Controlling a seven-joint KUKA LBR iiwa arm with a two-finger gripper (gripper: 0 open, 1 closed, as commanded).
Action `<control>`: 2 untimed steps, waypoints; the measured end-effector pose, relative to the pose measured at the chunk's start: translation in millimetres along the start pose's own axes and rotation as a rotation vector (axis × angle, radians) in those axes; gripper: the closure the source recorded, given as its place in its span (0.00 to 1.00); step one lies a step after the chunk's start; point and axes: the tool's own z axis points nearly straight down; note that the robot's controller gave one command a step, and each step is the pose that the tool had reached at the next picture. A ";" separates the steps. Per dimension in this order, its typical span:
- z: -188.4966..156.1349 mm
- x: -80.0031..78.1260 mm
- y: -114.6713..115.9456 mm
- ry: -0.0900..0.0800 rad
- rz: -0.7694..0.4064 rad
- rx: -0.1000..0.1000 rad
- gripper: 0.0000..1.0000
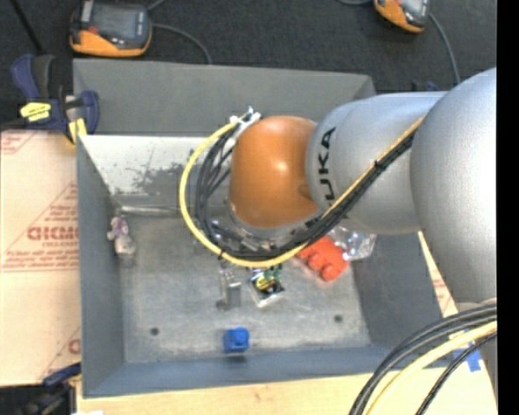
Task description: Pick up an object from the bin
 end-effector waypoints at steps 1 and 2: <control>33.3 58.7 -64.8 0.002 -0.432 -0.001 0.00; 57.0 7.9 5.0 -0.005 -0.092 -0.007 0.00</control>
Offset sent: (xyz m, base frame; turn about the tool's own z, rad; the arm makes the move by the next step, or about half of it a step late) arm -0.0431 -0.0730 -0.0325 -0.4367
